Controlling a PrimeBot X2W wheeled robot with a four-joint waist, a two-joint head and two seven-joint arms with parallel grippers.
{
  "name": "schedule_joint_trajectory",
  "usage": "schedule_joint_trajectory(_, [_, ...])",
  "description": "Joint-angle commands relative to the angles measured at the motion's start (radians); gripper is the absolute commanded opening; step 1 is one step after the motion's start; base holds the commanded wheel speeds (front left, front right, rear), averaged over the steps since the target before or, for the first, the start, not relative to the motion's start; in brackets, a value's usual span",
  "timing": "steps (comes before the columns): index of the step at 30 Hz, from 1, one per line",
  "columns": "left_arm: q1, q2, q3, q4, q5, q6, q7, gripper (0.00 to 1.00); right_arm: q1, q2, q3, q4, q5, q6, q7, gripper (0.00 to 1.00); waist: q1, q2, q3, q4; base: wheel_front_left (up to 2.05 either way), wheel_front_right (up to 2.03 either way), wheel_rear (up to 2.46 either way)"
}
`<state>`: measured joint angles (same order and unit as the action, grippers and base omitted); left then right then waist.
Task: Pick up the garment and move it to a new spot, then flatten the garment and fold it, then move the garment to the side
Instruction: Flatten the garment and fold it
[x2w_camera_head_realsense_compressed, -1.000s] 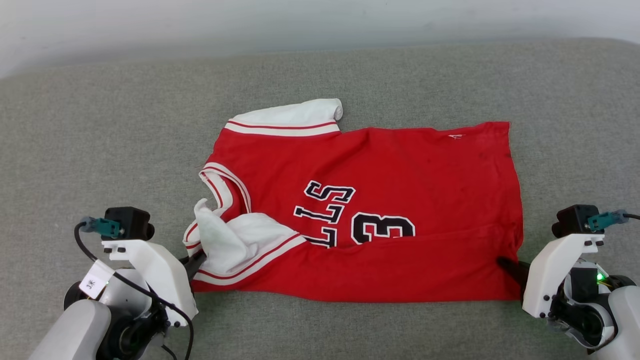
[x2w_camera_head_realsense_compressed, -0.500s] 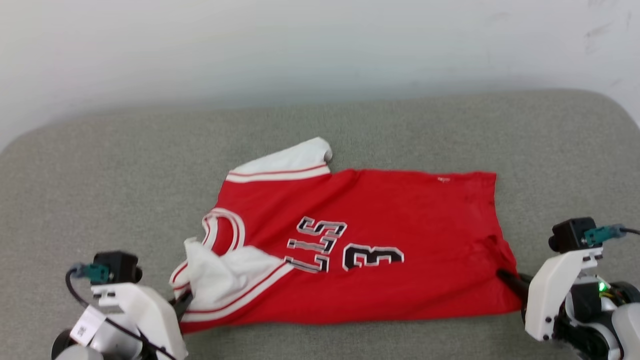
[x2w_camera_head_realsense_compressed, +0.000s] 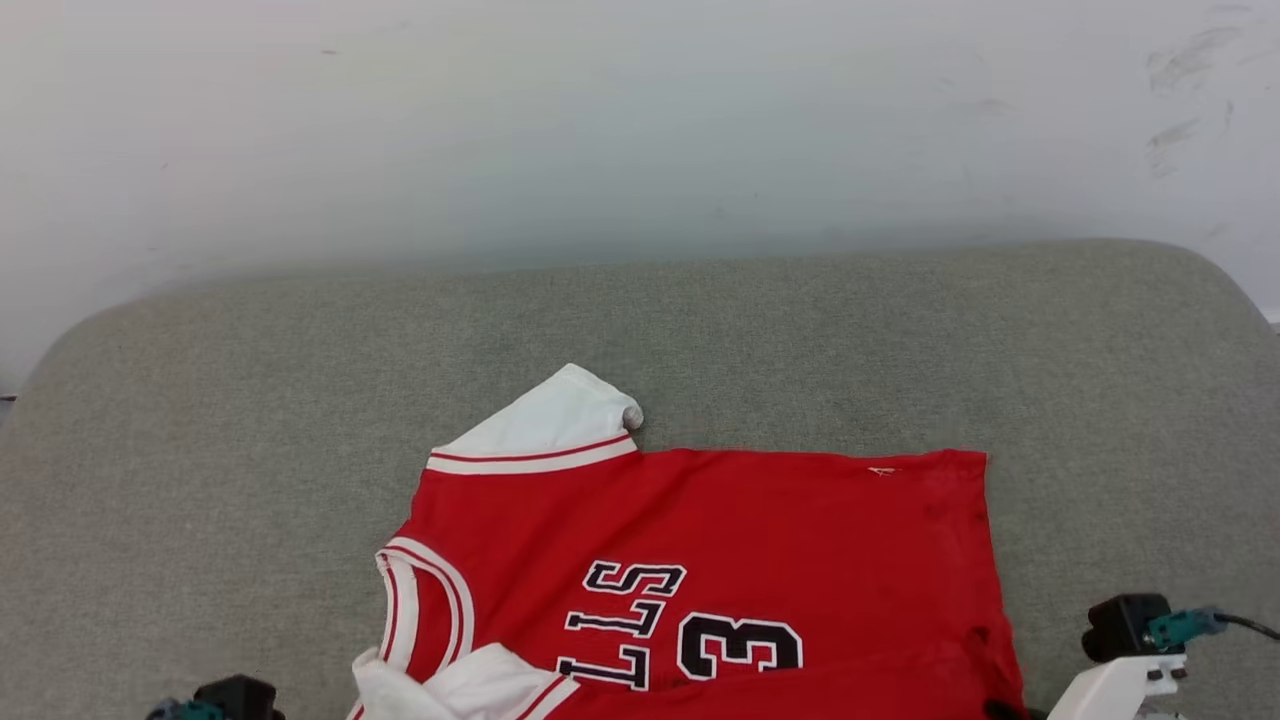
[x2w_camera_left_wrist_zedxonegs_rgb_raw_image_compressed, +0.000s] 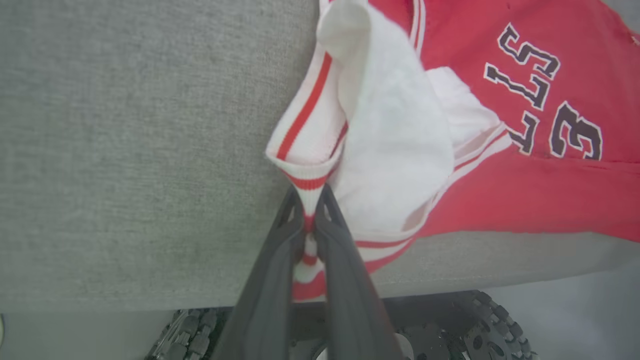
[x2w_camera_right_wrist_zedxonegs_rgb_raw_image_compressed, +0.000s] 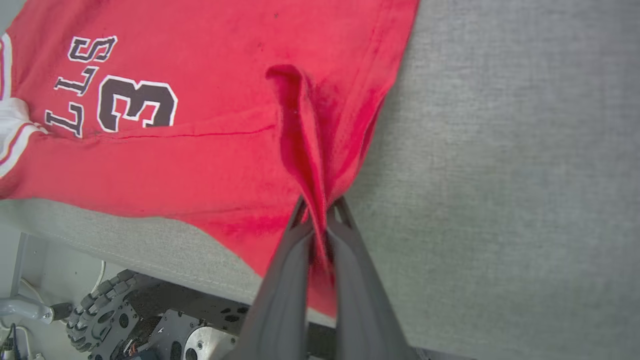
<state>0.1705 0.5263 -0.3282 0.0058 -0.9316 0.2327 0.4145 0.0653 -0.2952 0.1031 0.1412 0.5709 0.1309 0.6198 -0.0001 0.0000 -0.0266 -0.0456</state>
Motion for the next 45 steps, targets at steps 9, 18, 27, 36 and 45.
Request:
schedule_joint_trajectory(9, [-0.048,-0.092,-0.025,0.191,0.006,-0.102,-0.136,1.00,0.048,0.051,0.004,0.091,-0.033,0.000,-0.157,1.00,0.0001,0.0000,0.000,0.004,0.00,0.00,0.00])
schedule_joint_trajectory(18, [-0.146,-0.101,0.013,0.265,0.096,-0.114,-0.343,1.00,0.010,0.103,-0.061,0.059,-0.097,0.000,-0.499,1.00,0.0001,0.0000,-0.009,-0.001,0.00,0.00,0.00])
schedule_joint_trajectory(27, [-0.274,-0.106,0.003,0.284,0.193,-0.109,-0.471,1.00,-0.032,0.153,-0.117,-0.008,-0.210,0.000,-0.655,1.00,0.0001,0.0000,0.018,-0.026,0.00,0.00,0.00])
schedule_joint_trajectory(36, [-0.520,-0.125,-0.024,0.342,0.216,-0.178,-0.462,1.00,-0.101,0.167,-0.122,-0.133,-0.271,0.000,-0.630,1.00,0.0001,0.0000,0.148,-0.079,0.00,0.00,0.00])
schedule_joint_trajectory(45, [-0.791,-0.092,-0.035,0.478,0.178,-0.258,-0.289,1.00,-0.185,0.189,-0.111,-0.174,-0.267,0.000,-0.620,1.00,0.0001,0.0000,0.281,-0.148,0.00,0.00,0.00])
